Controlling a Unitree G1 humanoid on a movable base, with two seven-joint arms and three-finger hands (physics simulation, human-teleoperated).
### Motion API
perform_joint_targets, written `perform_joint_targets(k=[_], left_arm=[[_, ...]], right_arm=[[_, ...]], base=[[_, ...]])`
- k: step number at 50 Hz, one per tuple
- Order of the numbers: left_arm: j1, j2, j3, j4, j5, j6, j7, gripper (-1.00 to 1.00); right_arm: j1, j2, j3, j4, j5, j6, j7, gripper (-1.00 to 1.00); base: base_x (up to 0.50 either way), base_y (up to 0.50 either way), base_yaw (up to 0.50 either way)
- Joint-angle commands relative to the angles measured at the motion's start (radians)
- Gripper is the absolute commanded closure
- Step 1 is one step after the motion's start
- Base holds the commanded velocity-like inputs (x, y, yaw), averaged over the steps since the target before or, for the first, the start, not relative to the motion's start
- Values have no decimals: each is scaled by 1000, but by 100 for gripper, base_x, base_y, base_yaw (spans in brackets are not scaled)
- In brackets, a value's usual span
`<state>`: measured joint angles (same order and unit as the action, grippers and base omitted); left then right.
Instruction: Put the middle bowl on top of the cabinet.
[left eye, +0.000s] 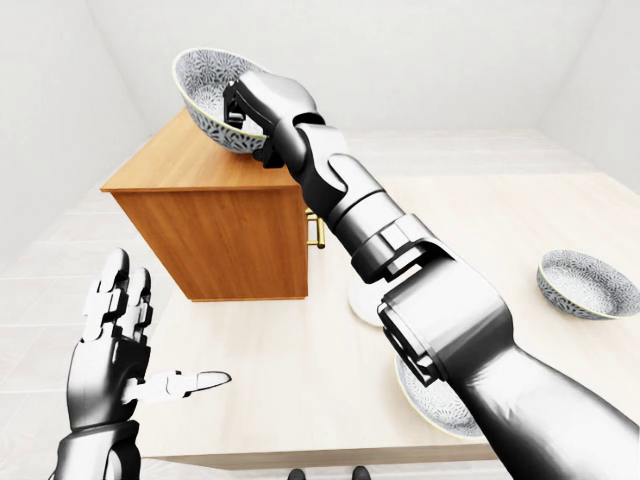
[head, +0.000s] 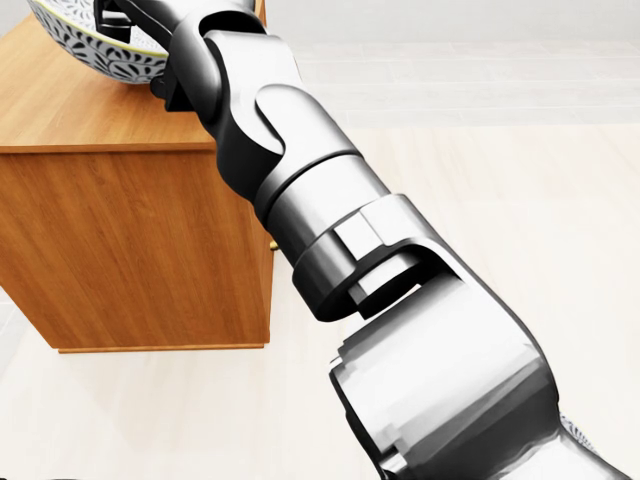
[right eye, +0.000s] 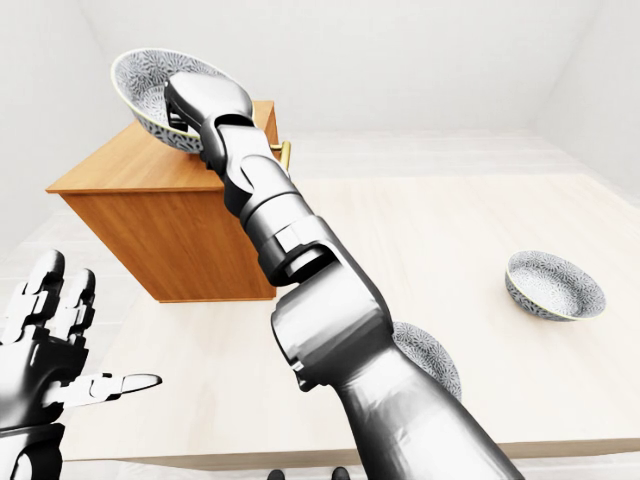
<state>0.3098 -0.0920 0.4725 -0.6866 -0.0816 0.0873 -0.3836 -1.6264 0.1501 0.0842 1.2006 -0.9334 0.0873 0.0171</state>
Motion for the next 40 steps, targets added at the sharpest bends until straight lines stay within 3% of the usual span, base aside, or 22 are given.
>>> perform_joint_targets(k=[1,21,40], left_arm=[[0,1,0,-2,1,0,0,-100],[-5,1,-8,-9,8,0,5,-100],[-7,6,-3,8,1,0,5,-100]], right_arm=[[2,-1,4,5,-4,0,7,21],[-11,-16,-2,1,5,0,18,12],[-10,-16,4,0,0,0,17,-15]], base=[[0,0,0],[0,0,0],[0,0,0]])
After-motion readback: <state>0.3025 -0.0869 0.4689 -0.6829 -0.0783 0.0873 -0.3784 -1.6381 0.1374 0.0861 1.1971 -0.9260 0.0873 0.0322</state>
